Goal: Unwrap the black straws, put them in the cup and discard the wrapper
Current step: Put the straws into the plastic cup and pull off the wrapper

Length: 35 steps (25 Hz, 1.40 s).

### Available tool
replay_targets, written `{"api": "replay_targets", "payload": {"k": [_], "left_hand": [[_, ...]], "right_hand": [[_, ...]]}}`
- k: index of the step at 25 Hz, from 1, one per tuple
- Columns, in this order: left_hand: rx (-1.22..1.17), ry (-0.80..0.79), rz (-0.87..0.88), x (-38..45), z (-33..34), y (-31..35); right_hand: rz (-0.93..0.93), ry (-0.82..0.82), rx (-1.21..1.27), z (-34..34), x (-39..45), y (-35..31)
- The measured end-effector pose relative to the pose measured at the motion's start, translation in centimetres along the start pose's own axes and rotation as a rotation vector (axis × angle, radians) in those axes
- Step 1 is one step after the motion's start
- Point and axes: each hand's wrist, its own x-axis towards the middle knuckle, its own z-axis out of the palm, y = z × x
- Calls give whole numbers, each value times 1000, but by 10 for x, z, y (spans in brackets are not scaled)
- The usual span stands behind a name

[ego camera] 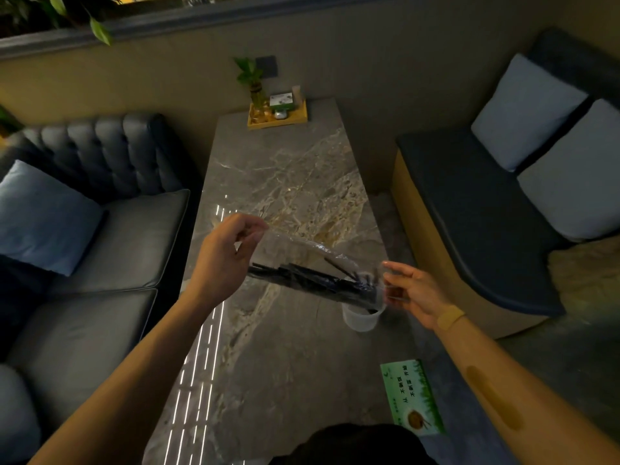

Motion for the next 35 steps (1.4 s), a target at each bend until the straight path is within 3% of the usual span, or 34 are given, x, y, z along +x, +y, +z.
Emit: {"api": "replay_targets", "payload": {"k": [11,23,35], "left_hand": [[23,-45,67,31,5,25],[-4,-56,297,64,15,87],[-129,79,210,74,-35,75]], "right_hand": [[37,21,55,-2,-1,1],[46,-3,177,2,-8,-2],[-87,-71,232,29,-30,-35]]}}
